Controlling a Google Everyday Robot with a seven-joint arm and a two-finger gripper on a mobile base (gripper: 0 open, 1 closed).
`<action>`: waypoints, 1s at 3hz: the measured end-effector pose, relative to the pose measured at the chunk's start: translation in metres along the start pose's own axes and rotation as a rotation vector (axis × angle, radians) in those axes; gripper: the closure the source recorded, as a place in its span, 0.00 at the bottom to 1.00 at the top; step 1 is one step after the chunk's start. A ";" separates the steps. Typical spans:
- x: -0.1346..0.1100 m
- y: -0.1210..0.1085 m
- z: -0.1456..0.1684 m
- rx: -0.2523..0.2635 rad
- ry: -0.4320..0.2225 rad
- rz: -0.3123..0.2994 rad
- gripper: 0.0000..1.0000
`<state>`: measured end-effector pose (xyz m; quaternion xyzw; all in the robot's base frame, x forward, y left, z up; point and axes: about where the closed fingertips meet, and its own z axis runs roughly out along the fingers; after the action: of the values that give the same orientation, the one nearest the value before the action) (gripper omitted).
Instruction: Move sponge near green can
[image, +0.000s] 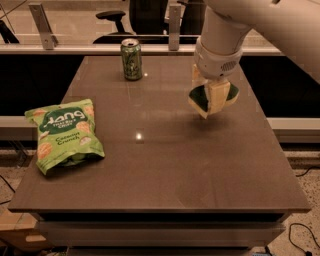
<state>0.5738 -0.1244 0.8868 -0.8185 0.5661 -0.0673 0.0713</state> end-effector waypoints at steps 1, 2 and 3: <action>0.007 -0.016 -0.007 0.013 -0.004 -0.006 1.00; 0.016 -0.038 -0.013 0.030 -0.024 -0.017 1.00; 0.021 -0.063 -0.017 0.045 -0.042 -0.042 1.00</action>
Offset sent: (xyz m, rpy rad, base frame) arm 0.0636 -0.0073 0.0366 0.0520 -0.0141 0.0409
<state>0.6357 -0.1230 0.9164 -0.8296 0.5455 -0.0641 0.1001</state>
